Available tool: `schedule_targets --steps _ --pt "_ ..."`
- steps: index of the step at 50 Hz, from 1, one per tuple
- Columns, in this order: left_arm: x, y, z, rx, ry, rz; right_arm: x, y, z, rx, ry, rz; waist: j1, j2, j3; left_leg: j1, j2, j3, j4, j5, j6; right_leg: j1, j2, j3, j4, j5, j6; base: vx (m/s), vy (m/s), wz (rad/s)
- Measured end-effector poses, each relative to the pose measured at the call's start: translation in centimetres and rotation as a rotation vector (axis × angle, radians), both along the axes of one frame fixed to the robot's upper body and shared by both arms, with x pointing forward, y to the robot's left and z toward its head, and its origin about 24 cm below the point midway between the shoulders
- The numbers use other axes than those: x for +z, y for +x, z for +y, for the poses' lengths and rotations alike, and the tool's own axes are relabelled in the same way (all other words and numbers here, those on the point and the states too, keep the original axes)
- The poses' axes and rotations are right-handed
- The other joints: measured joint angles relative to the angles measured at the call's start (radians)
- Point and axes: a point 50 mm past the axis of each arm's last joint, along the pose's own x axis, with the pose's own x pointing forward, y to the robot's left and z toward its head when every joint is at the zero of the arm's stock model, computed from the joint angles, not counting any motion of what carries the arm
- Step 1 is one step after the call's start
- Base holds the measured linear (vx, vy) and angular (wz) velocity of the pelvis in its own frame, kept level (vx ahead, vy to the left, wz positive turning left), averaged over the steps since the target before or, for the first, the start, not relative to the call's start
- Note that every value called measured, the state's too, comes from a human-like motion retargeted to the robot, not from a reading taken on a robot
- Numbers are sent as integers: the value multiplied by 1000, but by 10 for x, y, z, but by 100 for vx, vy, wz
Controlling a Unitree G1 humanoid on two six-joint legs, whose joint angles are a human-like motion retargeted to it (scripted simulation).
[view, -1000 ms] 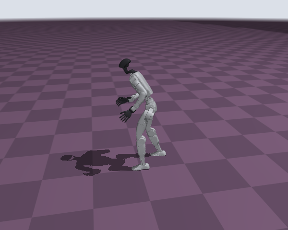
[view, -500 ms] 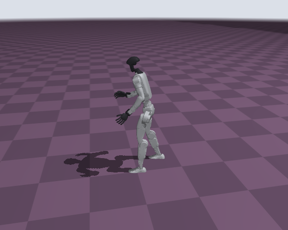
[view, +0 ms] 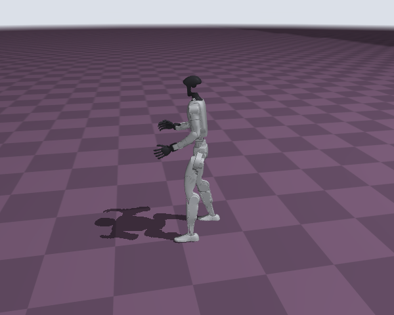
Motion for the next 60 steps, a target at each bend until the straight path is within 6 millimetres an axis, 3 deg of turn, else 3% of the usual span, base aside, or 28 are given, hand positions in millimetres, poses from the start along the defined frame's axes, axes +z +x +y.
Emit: schedule_targets --steps 8,16,25,38,52,60 --pt "15 6 14 -124 -5 -45 -9 -8 -22 -120 -1 25 -6 21 49 0 12 -33 -28 37 -23 7 19 -28 -6 3 -8 -9 -3 17" --pt "20 5 18 -178 -44 -56 -14 -10 -21 -93 -24 56 0 35 81 3 27 -26 -41 51 -23 -5 34 -30 10 -1 -13 -9 -3 2" --pt "20 0 3 -206 -91 -72 -11 -5 -9 -16 -52 47 2 41 91 -1 39 -37 -16 57 -28 9 47 -28 5 -1 -13 -3 -1 0" --pt "17 -1 -22 -305 -78 -66 -11 -3 1 -4 -62 24 -7 44 58 9 41 -62 -40 77 -38 18 54 -48 10 0 -16 0 0 0" --pt "25 3 -6 -177 -21 -116 -15 -5 0 -25 -95 18 5 49 47 -12 41 -72 -44 88 -42 5 56 -57 0 8 -11 0 0 0" --pt "14 -4 6 -42 3 -62 -39 -3 -2 -61 -103 136 -3 47 44 -23 38 -70 -29 83 -39 1 52 -53 -5 13 -10 0 0 0"
